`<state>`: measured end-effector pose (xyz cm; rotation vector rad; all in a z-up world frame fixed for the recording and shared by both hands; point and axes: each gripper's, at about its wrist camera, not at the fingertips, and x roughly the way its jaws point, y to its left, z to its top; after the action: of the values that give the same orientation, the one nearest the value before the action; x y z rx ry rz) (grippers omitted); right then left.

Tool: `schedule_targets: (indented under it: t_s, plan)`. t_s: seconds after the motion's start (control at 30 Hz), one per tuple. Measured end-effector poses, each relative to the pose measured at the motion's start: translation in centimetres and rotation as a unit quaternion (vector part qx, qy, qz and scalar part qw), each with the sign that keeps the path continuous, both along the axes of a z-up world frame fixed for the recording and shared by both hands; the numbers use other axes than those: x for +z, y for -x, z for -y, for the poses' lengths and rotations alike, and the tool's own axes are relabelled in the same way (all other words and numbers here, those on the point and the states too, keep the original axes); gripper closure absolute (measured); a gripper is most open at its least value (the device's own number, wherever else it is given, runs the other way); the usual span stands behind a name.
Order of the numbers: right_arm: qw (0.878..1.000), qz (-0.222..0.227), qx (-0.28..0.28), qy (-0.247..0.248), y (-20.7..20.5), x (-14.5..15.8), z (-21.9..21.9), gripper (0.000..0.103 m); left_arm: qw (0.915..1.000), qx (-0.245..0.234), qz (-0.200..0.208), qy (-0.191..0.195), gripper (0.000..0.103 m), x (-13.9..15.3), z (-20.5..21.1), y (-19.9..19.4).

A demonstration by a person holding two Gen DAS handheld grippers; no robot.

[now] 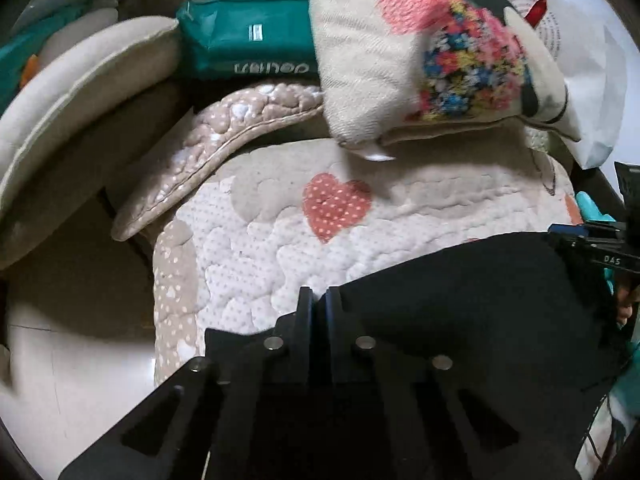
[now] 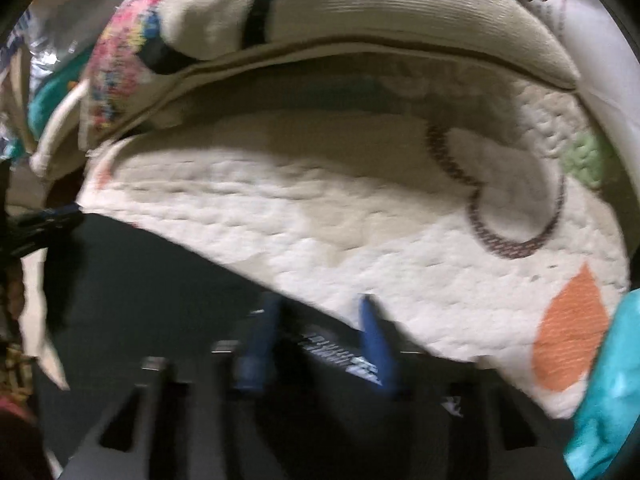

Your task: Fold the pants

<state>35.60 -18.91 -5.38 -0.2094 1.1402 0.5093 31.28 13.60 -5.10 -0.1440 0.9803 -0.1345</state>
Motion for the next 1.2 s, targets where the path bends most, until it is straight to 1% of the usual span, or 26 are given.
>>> schedule_targets:
  t_s: [0.07,0.13,0.2,0.3,0.33,0.37,0.47,0.5,0.63,0.73,0.77,0.83,0.87,0.9,0.93,0.97,1.03,1.1,1.13,1.2]
  plan:
    - [1.000,0.003,-0.002,0.009,0.5,0.4,-0.1,0.091,1.0000,0.001,0.004,-0.003,0.098,0.6,0.4,0.6]
    - [1.000,-0.001,-0.012,-0.008,1.0,1.3,0.4,0.094,0.9999,0.003,0.013,-0.002,0.098,1.6,0.6,1.6]
    - [1.000,0.006,-0.018,-0.019,2.0,2.8,0.9,0.100,0.9997,0.004,0.024,-0.001,0.098,2.8,0.8,2.6]
    - [0.999,0.018,-0.022,-0.026,3.8,5.0,1.4,0.100,0.9991,0.007,0.041,0.006,0.099,4.9,0.9,5.0]
    - [0.999,0.023,-0.023,-0.025,4.7,5.5,1.7,0.102,0.9989,0.008,0.046,0.007,0.099,5.7,0.7,5.3]
    - [0.999,0.027,-0.022,-0.029,5.7,6.2,2.0,0.102,0.9986,0.008,0.051,0.009,0.099,6.4,0.6,6.2]
    - [0.999,0.032,-0.026,-0.035,9.1,7.9,2.6,0.102,0.9978,0.005,0.064,0.016,0.099,8.3,0.9,10.4]
    - [0.999,0.031,-0.027,-0.036,10.3,8.2,3.1,0.102,0.9976,0.004,0.068,0.012,0.099,8.6,1.6,11.7]
    - [0.998,0.018,-0.029,-0.044,15.7,8.8,4.8,0.102,0.9973,0.004,0.072,0.016,0.099,9.3,2.1,17.9]
    - [0.999,0.017,-0.036,-0.029,18.9,8.7,5.7,0.101,0.9972,0.016,0.069,0.021,0.099,8.9,2.7,21.4]
    - [0.999,0.020,-0.041,-0.023,19.3,8.7,5.9,0.100,0.9971,0.020,0.068,0.025,0.099,8.6,2.8,22.1]
    - [0.997,0.020,-0.067,-0.021,19.1,8.7,6.6,0.081,0.9970,0.027,0.067,0.029,0.099,7.9,3.5,23.7]
    - [0.996,0.022,-0.080,-0.025,18.8,8.7,6.9,0.048,0.9969,0.029,0.069,0.026,0.099,7.6,3.8,24.2]
    - [0.994,0.029,-0.102,-0.034,18.3,9.0,7.3,0.022,0.9968,0.029,0.071,0.023,0.099,7.4,4.1,24.8]
    - [0.990,0.035,-0.130,-0.048,17.4,9.3,7.6,0.019,0.9966,0.029,0.074,0.020,0.099,7.2,4.5,25.3]
    - [0.987,0.030,-0.147,-0.059,16.6,9.3,7.5,0.019,0.9965,0.026,0.078,0.016,0.099,7.0,4.8,25.6]
    - [0.981,0.008,-0.177,-0.085,14.3,9.1,7.1,0.019,0.9965,0.017,0.081,0.009,0.099,6.5,5.4,25.9]
    - [0.972,-0.011,-0.214,-0.095,11.8,8.5,6.4,0.019,0.9969,0.007,0.078,0.005,0.099,6.2,5.8,26.0]
    - [0.967,-0.019,-0.235,-0.100,10.5,8.1,5.9,0.019,0.9971,0.002,0.076,0.005,0.099,6.0,6.0,26.0]
    - [0.951,-0.039,-0.287,-0.112,7.9,6.9,5.3,0.019,0.9971,-0.008,0.076,0.002,0.099,5.9,6.1,26.1]
